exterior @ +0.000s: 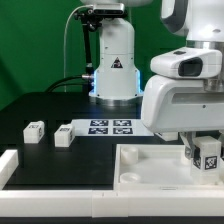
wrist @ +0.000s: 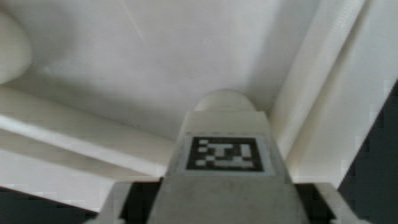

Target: Assemble one leg

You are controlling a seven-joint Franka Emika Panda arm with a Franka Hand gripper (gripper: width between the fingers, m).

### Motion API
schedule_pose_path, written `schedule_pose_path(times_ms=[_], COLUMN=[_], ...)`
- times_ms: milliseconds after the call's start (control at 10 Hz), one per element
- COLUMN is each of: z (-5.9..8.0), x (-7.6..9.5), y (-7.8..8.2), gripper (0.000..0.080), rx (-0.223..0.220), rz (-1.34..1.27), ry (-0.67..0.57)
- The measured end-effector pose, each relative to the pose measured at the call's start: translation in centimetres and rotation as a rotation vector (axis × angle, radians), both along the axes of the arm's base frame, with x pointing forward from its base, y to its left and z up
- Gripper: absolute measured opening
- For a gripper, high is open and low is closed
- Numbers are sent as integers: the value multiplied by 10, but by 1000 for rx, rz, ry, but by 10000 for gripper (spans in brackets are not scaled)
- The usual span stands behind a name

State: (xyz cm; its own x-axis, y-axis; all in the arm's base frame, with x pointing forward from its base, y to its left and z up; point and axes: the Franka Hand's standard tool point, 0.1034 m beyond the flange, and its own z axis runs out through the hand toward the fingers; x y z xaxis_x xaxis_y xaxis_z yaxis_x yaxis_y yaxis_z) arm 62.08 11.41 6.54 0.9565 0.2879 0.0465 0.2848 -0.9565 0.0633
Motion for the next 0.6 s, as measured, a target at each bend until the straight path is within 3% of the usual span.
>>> schedule_pose_path(times_ms=[100, 600], z=[0, -1], x=[0, -1], y=[0, 6], gripper=[294, 294], rx=[0, 58], rz=[-3, -640], ry=[0, -52])
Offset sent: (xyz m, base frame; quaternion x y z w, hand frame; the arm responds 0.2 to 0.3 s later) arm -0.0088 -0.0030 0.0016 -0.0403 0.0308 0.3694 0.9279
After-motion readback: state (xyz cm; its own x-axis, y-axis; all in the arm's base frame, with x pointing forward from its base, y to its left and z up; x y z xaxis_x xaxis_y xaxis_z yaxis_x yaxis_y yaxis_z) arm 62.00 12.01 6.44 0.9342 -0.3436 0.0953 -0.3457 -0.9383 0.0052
